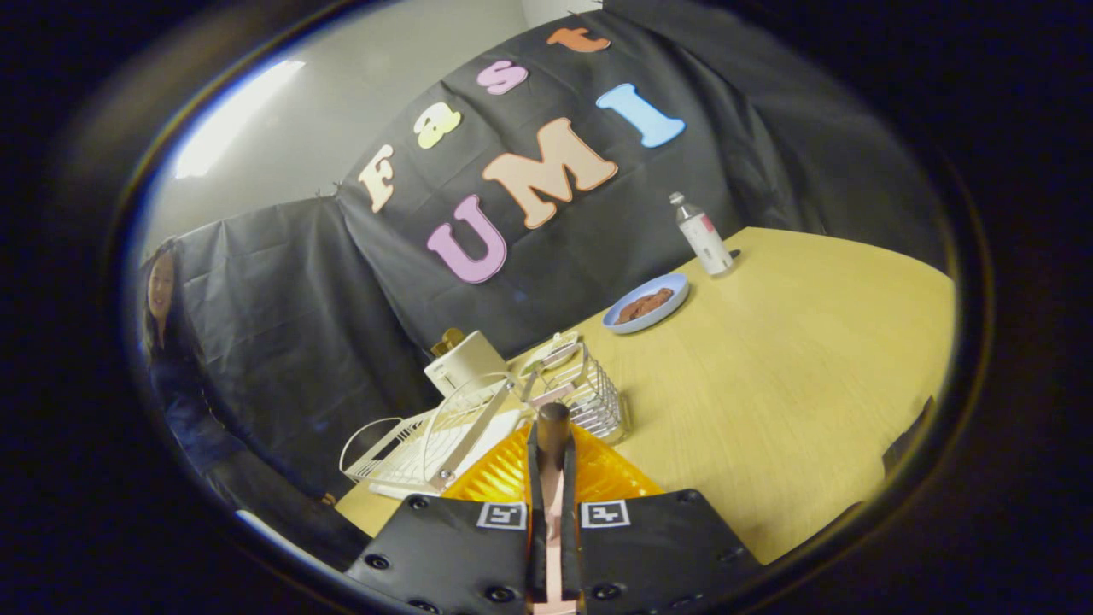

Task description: Take the plate from the dish rack, then take the spoon from the basket and place it into the plate.

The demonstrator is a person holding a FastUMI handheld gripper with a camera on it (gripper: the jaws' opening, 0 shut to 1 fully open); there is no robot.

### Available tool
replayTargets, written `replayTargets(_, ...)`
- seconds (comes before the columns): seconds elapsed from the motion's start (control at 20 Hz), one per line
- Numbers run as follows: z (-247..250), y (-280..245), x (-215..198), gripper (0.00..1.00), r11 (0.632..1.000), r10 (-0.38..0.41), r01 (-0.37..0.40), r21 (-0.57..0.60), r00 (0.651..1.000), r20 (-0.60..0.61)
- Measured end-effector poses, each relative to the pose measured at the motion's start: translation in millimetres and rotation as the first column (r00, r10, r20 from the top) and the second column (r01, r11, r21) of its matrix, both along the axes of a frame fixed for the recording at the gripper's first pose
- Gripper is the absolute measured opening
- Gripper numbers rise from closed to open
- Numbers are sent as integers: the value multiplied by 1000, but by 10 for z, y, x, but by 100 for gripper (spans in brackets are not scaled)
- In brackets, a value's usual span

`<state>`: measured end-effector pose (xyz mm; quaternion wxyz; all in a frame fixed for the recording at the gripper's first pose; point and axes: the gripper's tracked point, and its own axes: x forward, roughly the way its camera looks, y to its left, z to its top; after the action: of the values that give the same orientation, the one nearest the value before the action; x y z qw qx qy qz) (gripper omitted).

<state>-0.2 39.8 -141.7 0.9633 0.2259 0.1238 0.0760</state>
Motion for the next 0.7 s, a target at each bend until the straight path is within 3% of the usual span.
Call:
replayTargets(0.55,-318,-339,85,40,977,-101,82,-198,991,-86)
replayTargets(0.7,-429,-436,93,58,962,-124,93,-255,986,-109)
